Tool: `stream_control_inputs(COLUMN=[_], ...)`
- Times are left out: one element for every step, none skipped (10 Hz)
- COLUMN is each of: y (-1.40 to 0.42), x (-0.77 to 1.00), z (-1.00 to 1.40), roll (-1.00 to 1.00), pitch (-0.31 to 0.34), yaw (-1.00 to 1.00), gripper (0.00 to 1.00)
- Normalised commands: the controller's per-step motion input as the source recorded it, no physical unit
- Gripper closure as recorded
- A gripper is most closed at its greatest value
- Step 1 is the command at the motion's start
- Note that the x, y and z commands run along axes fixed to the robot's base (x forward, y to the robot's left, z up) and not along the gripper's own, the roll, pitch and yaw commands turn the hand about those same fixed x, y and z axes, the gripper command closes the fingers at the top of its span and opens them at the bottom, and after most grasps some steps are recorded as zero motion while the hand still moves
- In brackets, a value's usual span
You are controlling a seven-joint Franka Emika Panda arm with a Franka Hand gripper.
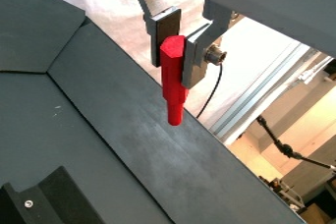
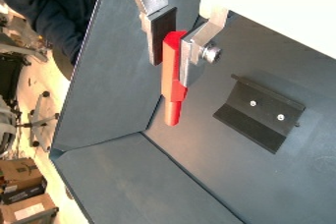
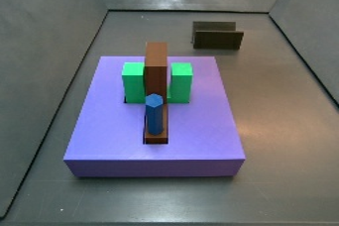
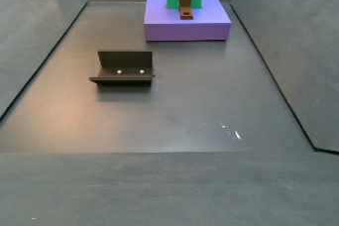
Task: Pick up the red object. Move up. Place the red object on the fixture. Regrasp the red object. Move to above the board. Insert the red object.
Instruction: Move to above the board, then insert the red object.
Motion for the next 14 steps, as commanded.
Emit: stream_control_inputs(y=[-1.40, -1.40, -1.40, -1.40, -1.40, -0.87, -0.38, -0.21, -0.10, -0.07, -0.01, 0.04, 0.08, 0.23], x=[-1.05, -1.07, -1.14, -1.15, -1.11, -0.73, -0.33, -0.17, -0.10, -0.08, -0.06, 0.05, 0.02, 0.00], z=[0.26, 0.27, 0.29, 0.27, 0.28, 0.20, 0.09, 0.04, 0.03, 0.03, -0.01, -0.07, -0.23, -0.49], roll=[-1.00, -1.00, -1.00, -1.00, -1.00, -1.00, -1.00, -1.00, -0.86, -0.71, -0.38, -0.01, -0.07, -0.22], pitch=[0.313, 0.311, 0.292, 0.295, 0.301, 0.301, 0.302, 0.290, 0.202, 0.139, 0.032, 0.000, 0.000, -0.139], yaw=[-0.05, -0.05, -0.03, 0.00, 0.02, 0.05, 0.06, 0.07, 0.07, 0.06, 0.03, 0.00, 0.03, 0.14], gripper=[1.00, 1.00, 1.00, 1.00, 1.00, 1.00, 1.00, 1.00, 1.00, 1.00, 1.00, 1.00, 1.00, 1.00])
